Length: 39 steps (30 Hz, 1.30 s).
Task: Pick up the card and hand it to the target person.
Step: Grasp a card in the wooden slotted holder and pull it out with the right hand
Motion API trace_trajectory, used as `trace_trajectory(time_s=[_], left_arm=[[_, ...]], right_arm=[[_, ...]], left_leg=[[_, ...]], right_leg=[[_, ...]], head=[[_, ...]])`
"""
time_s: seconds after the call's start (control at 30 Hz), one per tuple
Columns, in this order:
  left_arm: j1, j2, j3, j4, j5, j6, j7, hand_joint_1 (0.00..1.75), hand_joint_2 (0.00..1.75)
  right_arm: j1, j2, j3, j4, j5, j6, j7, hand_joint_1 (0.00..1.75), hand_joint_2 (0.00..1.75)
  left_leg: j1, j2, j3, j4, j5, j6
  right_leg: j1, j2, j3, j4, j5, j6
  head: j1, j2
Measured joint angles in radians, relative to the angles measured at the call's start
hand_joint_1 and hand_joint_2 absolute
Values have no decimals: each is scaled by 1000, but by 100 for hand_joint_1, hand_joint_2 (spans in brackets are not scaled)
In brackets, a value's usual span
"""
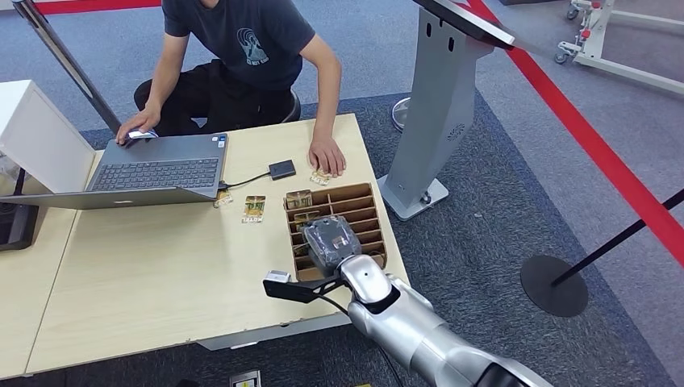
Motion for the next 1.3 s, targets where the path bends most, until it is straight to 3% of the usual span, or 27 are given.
trace_trajectory(time_s=[0.07,0.17,0.7,1.0,1.3], left_arm=[[0,0,0,0,1,0,-5,0,175],[0,0,-1,0,3,0,-6,0,175],[0,0,-2,0,15,-9,-25,0,175],[0,0,-5,0,13,-1,-20,0,175],[0,0,-8,0,19,-2,-20,0,175]], right_arm=[[-2,0,0,1,-1,-2,0,173,175],[-3,-1,-1,1,-3,-2,-1,175,175],[-5,-2,-1,1,-26,-2,-1,175,175],[-6,-3,-19,-5,-102,11,-31,175,175],[-49,-52,-77,-142,-193,56,-15,175,175]], left_leg=[[0,0,0,0,0,0],[0,0,0,0,0,0],[0,0,0,0,0,0],[0,0,0,0,0,0],[0,0,0,0,0,0]], right_leg=[[0,0,0,0,0,0],[0,0,0,0,0,0],[0,0,0,0,0,0],[0,0,0,0,0,0],[0,0,-1,0,0,0]], head=[[0,0],[0,0],[0,0],[0,0],[0,0]])
